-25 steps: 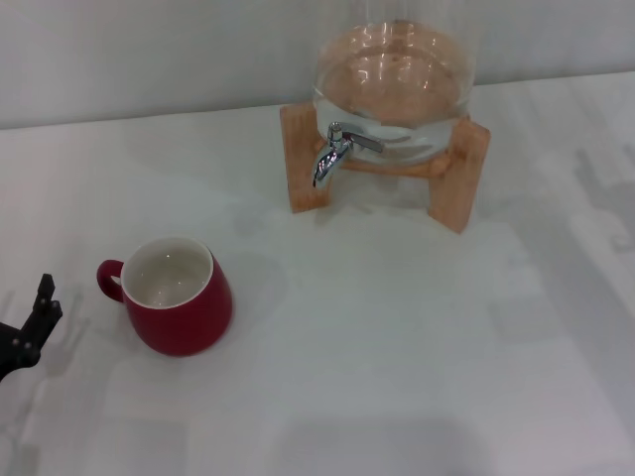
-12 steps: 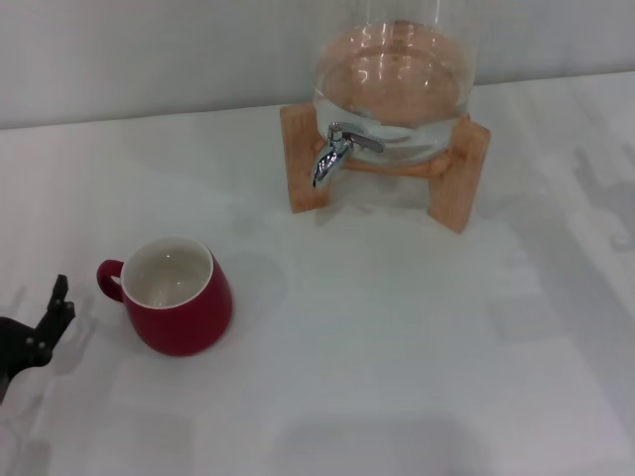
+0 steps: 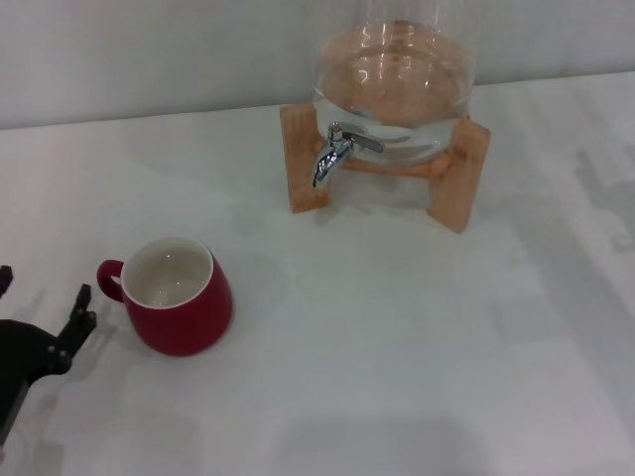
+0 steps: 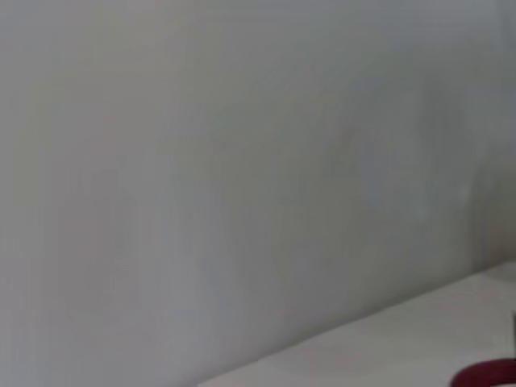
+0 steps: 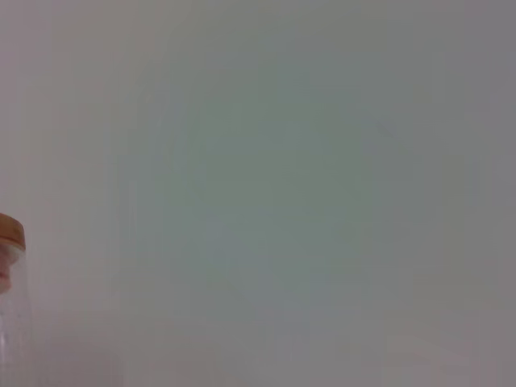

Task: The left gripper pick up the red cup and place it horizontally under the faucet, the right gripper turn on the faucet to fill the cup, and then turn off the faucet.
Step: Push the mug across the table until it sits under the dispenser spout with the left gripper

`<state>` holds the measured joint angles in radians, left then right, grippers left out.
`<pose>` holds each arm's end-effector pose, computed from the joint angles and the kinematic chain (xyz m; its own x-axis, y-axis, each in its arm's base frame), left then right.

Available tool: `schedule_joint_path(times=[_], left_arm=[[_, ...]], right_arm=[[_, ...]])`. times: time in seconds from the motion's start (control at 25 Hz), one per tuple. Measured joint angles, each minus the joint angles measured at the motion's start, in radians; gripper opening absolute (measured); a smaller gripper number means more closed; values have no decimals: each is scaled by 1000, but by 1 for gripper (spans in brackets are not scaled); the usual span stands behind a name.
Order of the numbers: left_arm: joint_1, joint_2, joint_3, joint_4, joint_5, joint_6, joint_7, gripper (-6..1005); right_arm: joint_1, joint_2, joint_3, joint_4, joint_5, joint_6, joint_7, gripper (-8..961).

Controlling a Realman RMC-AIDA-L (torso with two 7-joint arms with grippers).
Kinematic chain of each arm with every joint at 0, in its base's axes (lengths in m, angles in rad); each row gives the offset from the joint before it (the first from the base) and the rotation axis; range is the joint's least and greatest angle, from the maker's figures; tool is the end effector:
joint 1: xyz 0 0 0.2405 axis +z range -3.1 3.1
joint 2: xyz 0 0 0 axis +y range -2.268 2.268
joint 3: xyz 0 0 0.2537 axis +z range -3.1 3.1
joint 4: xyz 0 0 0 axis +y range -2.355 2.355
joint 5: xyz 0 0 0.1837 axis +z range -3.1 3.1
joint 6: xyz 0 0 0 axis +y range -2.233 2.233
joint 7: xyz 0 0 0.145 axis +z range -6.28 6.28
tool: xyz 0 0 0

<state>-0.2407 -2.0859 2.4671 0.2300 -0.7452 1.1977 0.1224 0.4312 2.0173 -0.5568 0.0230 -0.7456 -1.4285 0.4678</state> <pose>-0.3216 0.2494 -0.0394 0.8775 -0.0074 0.4795 0.4547 -0.3049 -0.8368 0.3338 0.3031 0.0724 0.5313 0.2300 -0.8154 -0.8307 -0.0477 -0.5547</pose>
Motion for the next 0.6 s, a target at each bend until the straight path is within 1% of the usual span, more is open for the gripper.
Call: schedule_joint_path(times=[0.6], left_arm=[[-16, 1, 7, -1, 11, -24, 17, 877]], right_arm=[[-2, 0, 0, -2, 0, -2, 0, 721]])
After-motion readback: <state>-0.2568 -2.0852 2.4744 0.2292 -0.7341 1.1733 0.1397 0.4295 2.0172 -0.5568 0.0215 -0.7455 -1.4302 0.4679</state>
